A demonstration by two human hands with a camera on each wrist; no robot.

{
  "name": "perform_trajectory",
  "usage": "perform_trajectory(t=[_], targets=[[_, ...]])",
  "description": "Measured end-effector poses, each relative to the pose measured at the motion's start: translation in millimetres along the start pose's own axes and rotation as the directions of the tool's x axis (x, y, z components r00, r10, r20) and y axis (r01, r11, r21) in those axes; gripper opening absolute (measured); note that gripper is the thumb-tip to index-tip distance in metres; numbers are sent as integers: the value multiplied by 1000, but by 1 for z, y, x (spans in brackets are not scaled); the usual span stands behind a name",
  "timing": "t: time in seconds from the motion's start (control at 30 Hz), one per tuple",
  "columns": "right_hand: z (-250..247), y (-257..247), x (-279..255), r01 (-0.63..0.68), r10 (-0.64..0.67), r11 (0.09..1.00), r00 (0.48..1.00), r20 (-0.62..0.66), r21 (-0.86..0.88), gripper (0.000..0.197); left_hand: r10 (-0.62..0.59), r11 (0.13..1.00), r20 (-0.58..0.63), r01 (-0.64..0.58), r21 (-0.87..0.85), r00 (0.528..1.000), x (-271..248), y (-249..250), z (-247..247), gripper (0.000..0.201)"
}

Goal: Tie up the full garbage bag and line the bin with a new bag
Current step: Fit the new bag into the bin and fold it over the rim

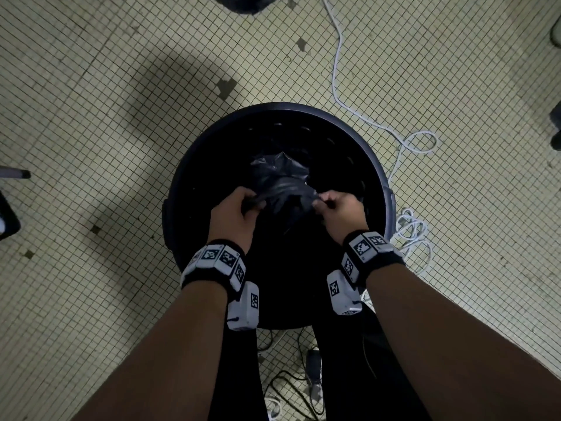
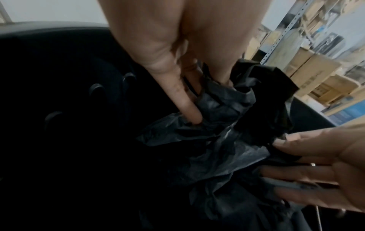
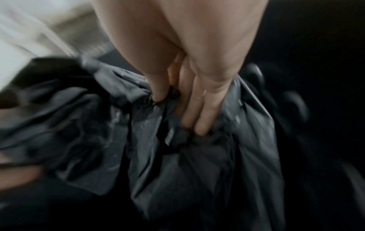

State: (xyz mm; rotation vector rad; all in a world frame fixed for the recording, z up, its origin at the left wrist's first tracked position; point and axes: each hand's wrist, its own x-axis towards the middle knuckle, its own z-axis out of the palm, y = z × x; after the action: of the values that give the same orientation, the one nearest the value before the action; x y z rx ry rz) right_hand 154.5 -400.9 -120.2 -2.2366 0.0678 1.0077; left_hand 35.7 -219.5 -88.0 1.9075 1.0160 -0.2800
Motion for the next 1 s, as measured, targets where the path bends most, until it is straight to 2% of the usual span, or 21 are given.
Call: perform_trajectory(t=[0.07,0.13,0.27,0.33,0.47,0.5,0.6,0.63,0.77,0.83,0.87,0.93,1.0], targets=[[-7,-12,-7,12,-14,977,1000,8,214,14,72,997,-27,-71,43,997,3,3,-6,18],[-13,-24,-13,25,-24,932,1000,-8,362,6,115,992,-1,-115,55,993,5,5,-16,31],[-19,-42,-21,29,-18,825,1000,-25,565,13,204,969,215,-228,91,955,2,9,-39,69],[-20,-50,-25,28,-3,782,999,-41,623,18,206,960,331,-256,114,921,-3,10,-49,76],[-19,-58,-34,58,-6,772,996,-84,633,23,231,920,480,-351,176,846,-18,4,-61,60],[-18,-60,-37,62,-9,779,996,-88,624,23,266,913,461,-374,161,847,-20,5,-62,58],[-15,-66,-47,74,-34,794,996,-78,604,21,321,942,284,-334,-1,904,-18,22,-56,52],[-14,-68,-51,82,-46,794,996,-75,602,21,330,941,263,-339,-13,907,-15,30,-53,47],[-7,-77,-67,137,-95,776,990,-101,615,19,390,891,353,-445,88,850,-4,52,-36,44],[-4,-81,-75,172,-96,758,983,-154,629,19,354,899,348,-418,129,868,1,55,-30,32],[-2,-82,-79,189,-84,752,978,-194,631,24,342,911,328,-397,114,880,2,55,-29,27],[2,-79,-88,208,-42,753,962,-271,624,49,356,923,286,-383,42,890,1,56,-31,21],[6,-74,-95,217,-15,731,953,-303,647,70,410,904,275,-428,6,869,1,60,-35,24]])
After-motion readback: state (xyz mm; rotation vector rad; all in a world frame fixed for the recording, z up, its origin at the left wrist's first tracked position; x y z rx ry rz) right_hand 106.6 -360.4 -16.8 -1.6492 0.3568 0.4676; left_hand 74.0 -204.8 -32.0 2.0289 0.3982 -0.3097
